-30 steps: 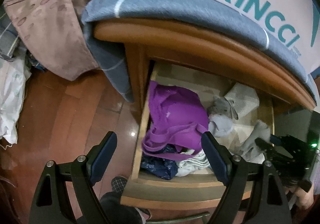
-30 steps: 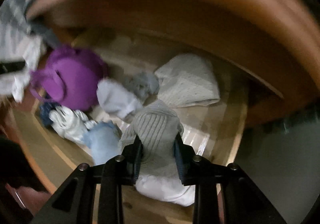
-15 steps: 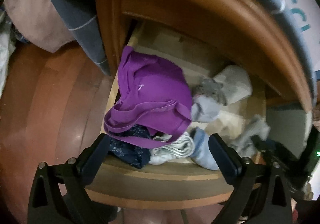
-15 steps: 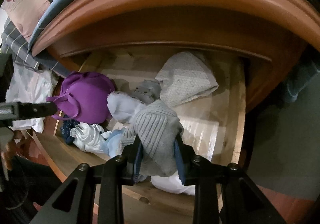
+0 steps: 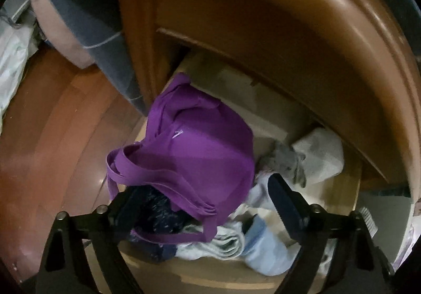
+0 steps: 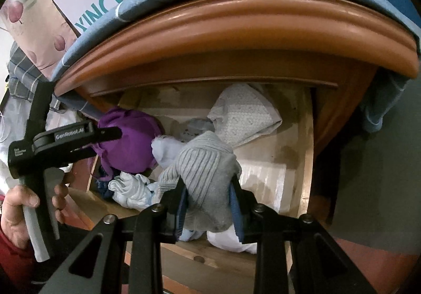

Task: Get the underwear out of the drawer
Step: 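Grasp the grey striped sock with the right tool while the left tool reaches the purple bra, then grasp the purple bra strap with the left tool and lift it out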

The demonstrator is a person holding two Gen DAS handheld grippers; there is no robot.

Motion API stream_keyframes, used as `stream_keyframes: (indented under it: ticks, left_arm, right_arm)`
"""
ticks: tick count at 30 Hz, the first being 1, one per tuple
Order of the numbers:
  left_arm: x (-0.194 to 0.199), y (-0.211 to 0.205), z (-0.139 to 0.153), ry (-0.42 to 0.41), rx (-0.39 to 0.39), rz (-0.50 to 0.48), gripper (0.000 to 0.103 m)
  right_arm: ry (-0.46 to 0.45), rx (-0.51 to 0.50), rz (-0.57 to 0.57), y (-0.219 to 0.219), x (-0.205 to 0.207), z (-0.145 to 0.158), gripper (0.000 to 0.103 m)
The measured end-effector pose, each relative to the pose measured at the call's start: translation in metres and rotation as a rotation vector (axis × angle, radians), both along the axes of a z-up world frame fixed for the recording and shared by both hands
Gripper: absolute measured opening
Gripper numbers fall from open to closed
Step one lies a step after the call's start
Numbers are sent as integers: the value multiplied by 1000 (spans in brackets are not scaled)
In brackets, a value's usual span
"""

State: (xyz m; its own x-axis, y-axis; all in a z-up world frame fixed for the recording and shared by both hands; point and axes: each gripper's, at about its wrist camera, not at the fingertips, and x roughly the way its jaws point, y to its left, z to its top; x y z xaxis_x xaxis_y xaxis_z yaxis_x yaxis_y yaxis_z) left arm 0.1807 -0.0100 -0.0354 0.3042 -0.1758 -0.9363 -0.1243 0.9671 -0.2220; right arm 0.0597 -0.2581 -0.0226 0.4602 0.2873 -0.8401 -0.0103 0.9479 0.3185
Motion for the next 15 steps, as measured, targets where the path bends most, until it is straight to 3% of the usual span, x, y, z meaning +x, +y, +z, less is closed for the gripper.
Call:
stream_keyframes:
  ticks: [1, 3, 6, 8, 13, 15]
  left_arm:
    - [1, -3, -2, -1, 32, -12, 75]
    - [3, -5, -9, 2, 47, -12, 67]
    - [6, -3, -17, 11, 6, 7, 67]
    - [8, -2, -19, -15, -49, 8, 61]
    - [8, -5, -16, -30, -77, -18, 31]
    - [6, -4, -13, -34, -111, -15, 26]
  right_arm:
    - [-1, 2, 2, 0, 0, 0, 29]
    - [-4, -5, 3, 1, -1, 1, 29]
    - [-10, -9, 4, 1, -1, 3, 29]
    - [-10, -8, 4, 1, -1, 3, 29]
    - [-11, -7, 7, 1, -1, 3, 29]
    - [-11, -8, 5, 1, -2, 4, 29]
